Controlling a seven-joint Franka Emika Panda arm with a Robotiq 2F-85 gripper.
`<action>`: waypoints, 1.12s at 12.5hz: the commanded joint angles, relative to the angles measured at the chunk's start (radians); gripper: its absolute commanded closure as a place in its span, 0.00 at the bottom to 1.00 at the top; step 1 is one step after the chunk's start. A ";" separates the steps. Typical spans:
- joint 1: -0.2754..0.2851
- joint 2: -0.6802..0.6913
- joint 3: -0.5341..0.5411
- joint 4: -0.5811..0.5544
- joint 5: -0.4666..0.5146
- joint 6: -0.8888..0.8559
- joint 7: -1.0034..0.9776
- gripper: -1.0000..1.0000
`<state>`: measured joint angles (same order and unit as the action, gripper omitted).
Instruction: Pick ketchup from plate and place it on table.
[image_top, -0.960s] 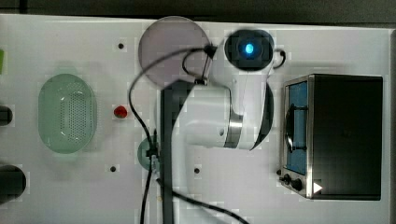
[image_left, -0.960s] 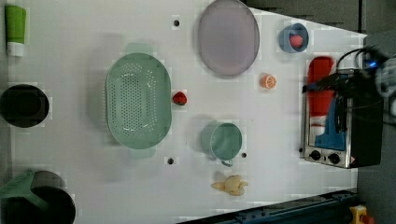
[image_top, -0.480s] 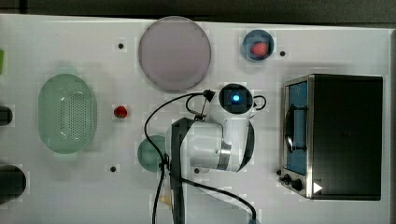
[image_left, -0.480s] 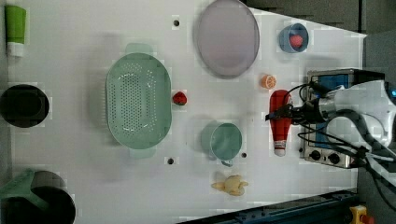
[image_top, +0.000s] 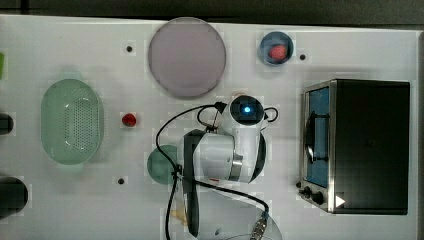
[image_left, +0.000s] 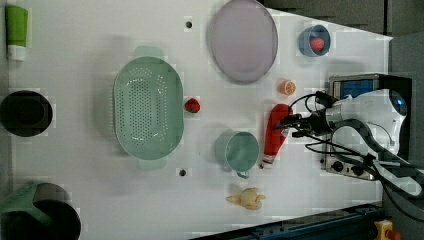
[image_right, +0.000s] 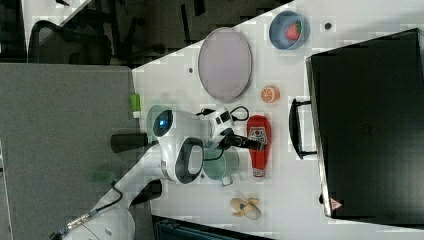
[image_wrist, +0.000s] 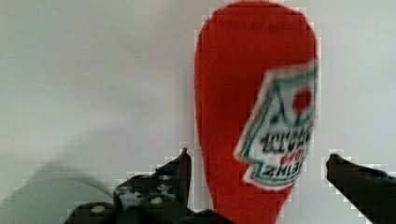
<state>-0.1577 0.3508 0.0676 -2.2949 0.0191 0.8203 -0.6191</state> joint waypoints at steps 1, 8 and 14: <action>0.003 -0.120 0.009 0.071 0.003 -0.033 0.082 0.00; 0.004 -0.410 0.036 0.366 -0.003 -0.492 0.539 0.00; 0.004 -0.453 0.040 0.486 -0.005 -0.696 0.681 0.00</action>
